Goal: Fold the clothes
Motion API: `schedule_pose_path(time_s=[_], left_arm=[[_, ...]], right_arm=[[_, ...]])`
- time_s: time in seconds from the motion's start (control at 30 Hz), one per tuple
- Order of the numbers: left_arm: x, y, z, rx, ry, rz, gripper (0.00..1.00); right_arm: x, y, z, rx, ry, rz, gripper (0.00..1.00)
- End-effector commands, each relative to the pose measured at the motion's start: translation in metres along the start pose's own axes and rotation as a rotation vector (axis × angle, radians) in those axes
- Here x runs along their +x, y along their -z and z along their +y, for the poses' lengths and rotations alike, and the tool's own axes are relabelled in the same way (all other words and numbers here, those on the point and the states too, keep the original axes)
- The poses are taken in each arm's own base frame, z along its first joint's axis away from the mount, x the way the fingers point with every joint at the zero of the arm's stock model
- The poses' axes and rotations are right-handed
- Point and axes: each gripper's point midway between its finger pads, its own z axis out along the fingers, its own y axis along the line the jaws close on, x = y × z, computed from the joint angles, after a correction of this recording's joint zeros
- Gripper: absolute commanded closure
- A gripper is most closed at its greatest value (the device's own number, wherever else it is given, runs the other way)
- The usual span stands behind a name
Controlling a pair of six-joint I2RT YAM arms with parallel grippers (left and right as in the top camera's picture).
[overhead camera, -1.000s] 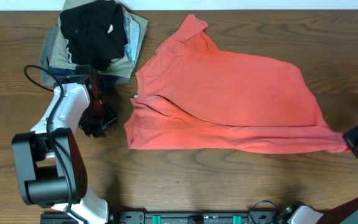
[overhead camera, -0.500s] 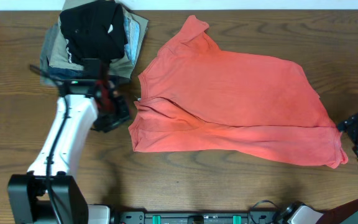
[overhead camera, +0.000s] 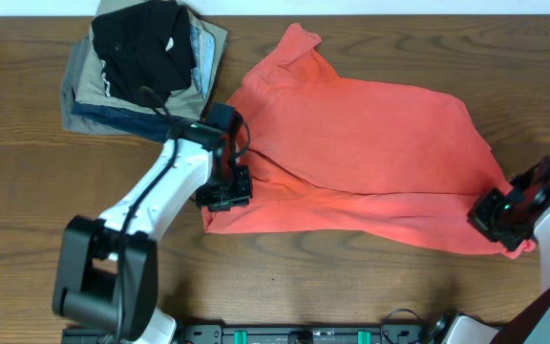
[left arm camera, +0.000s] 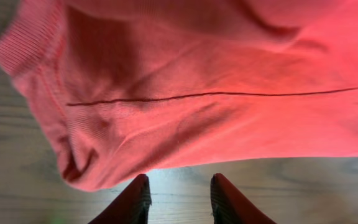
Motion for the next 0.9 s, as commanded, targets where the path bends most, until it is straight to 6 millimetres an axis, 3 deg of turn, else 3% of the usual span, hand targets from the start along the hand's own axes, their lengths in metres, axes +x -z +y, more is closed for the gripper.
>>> schedule_pose_path(time_s=[0.0,0.13,0.3,0.47,0.57,0.73,0.87], left_arm=[[-0.001,-0.011,0.006,-0.037,0.018,0.032,0.68],[-0.004,-0.024,0.026,-0.144,0.068,0.030,0.68],[-0.001,-0.042,0.032,-0.154,0.072,0.051,0.68],[0.003,-0.060,0.039,-0.169,0.086,0.078,0.86],[0.007,-0.068,0.044,-0.181,0.098,0.098,0.91],[0.008,-0.068,0.053,-0.201,0.133,0.114,0.94],[0.008,-0.061,0.079,-0.295,0.226,0.103,0.94]], right_arm=[[0.006,-0.012,-0.005,0.011,-0.033,0.000,0.92],[0.005,-0.019,-0.021,0.089,-0.083,-0.031,0.91],[0.002,-0.018,-0.047,0.228,-0.117,-0.073,0.93],[-0.003,-0.017,-0.049,0.242,-0.142,-0.097,0.96],[-0.005,-0.019,-0.050,0.241,-0.151,-0.106,0.96],[-0.002,-0.031,-0.059,0.260,-0.187,-0.061,0.98],[0.002,-0.045,-0.069,0.285,-0.211,-0.008,0.99]])
